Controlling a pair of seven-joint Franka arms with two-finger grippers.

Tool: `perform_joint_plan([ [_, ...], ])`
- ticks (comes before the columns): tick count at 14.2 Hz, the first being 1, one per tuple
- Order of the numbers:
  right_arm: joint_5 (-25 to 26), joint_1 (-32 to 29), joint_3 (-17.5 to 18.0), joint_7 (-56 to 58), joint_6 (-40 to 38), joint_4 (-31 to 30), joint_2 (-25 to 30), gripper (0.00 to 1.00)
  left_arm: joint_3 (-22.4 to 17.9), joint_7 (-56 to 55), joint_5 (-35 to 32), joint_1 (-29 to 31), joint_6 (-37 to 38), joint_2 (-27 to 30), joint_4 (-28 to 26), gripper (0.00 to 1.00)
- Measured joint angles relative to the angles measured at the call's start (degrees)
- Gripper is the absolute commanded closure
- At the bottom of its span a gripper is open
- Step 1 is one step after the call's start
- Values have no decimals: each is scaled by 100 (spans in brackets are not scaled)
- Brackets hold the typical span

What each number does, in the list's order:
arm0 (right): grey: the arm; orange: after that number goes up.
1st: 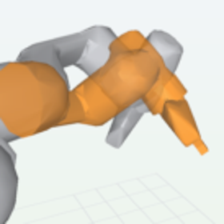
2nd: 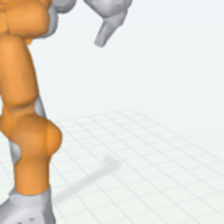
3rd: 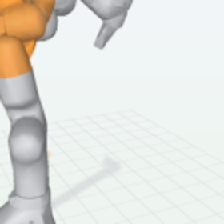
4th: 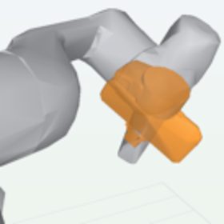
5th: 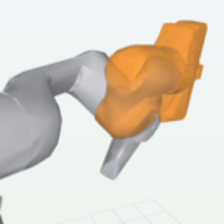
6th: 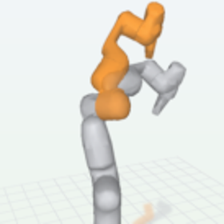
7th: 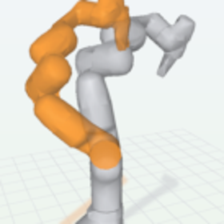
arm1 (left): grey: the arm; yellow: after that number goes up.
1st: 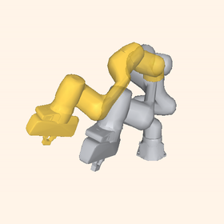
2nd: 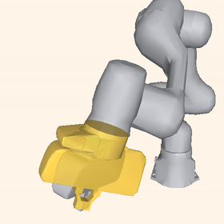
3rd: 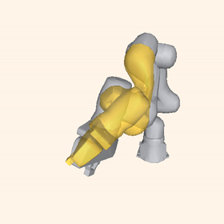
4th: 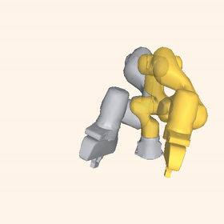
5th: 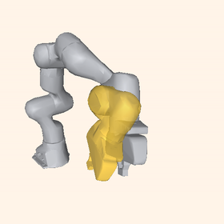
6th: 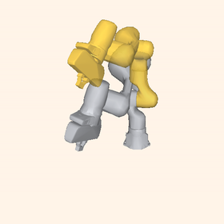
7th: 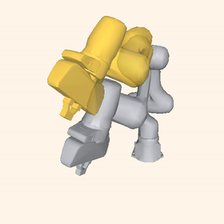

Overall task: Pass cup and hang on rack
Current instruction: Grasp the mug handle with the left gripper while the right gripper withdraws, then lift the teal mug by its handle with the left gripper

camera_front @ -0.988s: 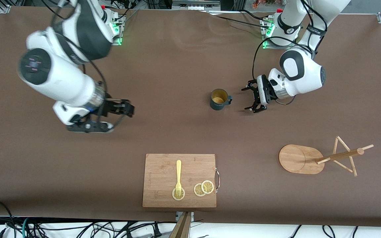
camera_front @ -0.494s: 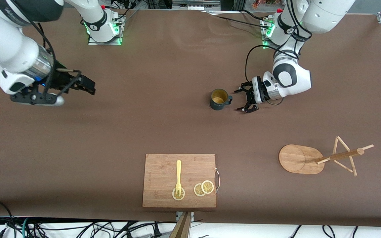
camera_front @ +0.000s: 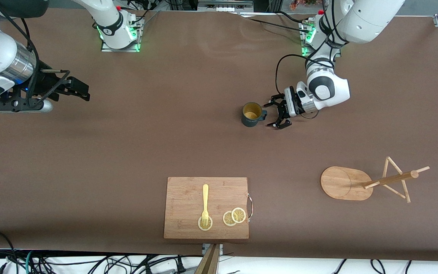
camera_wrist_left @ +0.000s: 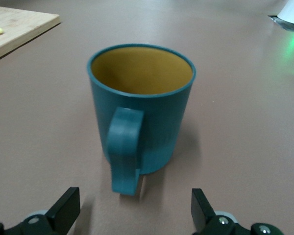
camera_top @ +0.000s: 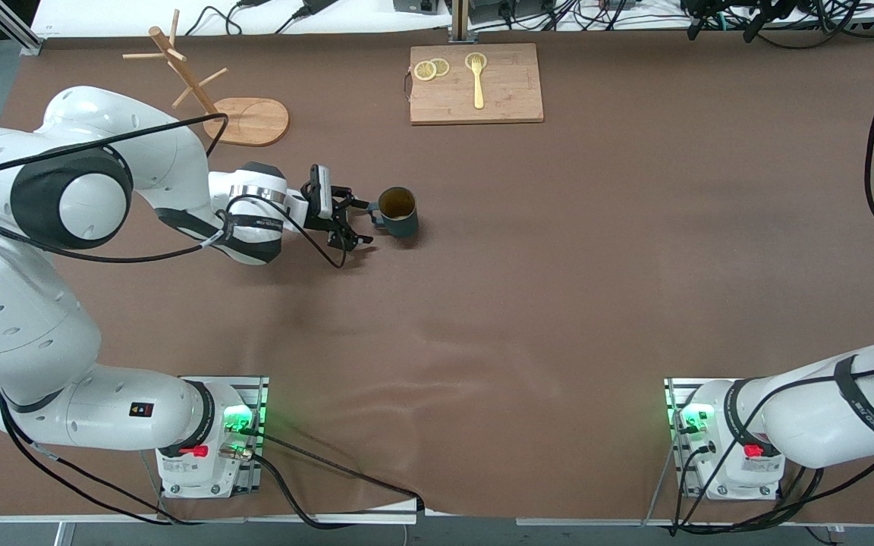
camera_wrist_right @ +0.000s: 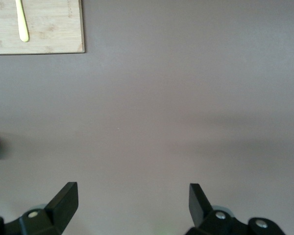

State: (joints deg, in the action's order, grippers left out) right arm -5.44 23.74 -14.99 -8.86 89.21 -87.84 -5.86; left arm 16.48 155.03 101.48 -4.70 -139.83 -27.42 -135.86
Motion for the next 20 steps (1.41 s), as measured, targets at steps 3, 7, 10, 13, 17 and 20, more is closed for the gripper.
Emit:
perform_joint_plan([
  [3, 108, -110, 63, 95, 0, -23, 0, 0, 1, 25, 41, -64, 0, -46, 37, 0],
  [7, 258, -1340, 1322, 102, -7, -24, 0, 0, 4, 27, 41, -109, 0, -73, 67, 2],
  [10, 302, -2012, 1961, 101, -19, -24, 21, 0, 4, 27, 125, -160, 0, -88, 68, 24],
  [13, 304, -2233, 2122, 69, -121, -24, 103, 0, 4, 27, 132, -201, 0, -94, 69, 65],
  [17, 541, -2239, 2158, 19, -152, -24, 178, 0, -1, 27, 132, -200, 0, -94, 82, 97],
  [20, 628, -2241, 2167, 19, -153, -24, 196, 0, -5, 27, 132, -200, -12, -95, 114, 100],
])
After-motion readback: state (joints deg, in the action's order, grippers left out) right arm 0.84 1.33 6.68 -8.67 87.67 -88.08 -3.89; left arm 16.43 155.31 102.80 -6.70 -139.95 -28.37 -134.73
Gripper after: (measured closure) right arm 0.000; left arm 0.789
